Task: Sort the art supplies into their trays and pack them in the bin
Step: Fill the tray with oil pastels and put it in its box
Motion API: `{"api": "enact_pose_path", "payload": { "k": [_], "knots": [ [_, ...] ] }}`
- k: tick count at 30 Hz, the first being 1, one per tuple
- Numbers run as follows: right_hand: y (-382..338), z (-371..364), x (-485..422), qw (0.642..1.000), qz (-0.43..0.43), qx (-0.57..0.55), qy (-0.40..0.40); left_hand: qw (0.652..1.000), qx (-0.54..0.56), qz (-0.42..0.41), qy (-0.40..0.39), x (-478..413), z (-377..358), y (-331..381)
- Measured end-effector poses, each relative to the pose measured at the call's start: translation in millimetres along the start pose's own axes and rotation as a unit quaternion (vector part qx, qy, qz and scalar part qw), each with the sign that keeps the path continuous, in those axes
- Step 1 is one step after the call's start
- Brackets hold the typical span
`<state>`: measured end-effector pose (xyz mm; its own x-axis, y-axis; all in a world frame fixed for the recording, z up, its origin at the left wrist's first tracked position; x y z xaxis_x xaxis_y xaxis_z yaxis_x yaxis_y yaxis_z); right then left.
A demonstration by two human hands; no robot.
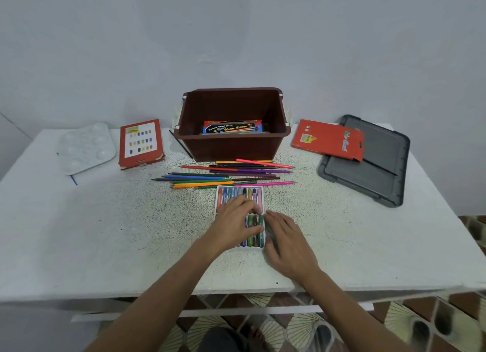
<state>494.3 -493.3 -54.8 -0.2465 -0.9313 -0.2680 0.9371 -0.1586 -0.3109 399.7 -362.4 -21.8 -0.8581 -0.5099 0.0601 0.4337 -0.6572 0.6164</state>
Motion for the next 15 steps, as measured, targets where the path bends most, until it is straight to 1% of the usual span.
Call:
{"api": "enact_pose_path", "payload": {
  "k": [2,6,9,13,15],
  "knots": [
    [0.2,-0.6,0.0,1.0,0.0,0.003,0.0,1.0,-0.015,0.009,0.003,-0.5,-4.5,-1.3],
    [0.7,-0.7,0.1,1.0,-0.003,0.008,0.003,0.998,-0.027,0.034,0.041,2.3,-6.1,-5.7],
    [0.3,-0.3,0.3,1.0,0.001,0.008,0.004,0.995,-0.063,0.04,0.067,3.3,-7.4,-10.1],
    [0.6,-0.5,0.9,1.0,0.005,0.012,0.002,0.986,-0.127,0.069,0.08,5.8,-8.9,-19.2],
    [1.3,-0.6,1.0,1.0,0.006,0.011,0.003,0.981,-0.155,0.065,0.094,7.6,-9.6,-21.8]
  ]
}}
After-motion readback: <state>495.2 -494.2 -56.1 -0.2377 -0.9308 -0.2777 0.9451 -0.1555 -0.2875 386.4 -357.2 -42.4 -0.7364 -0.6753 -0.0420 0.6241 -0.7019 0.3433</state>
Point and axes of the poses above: each hand's wrist, its own x-axis away from the middle knuckle, its own z-axis out of the back of the hand, y = z × x, the point moved 4 cm from there along -x, towards the middle knuckle, and after that the axes turned 6 degrees about x, right-handed, at the moved point
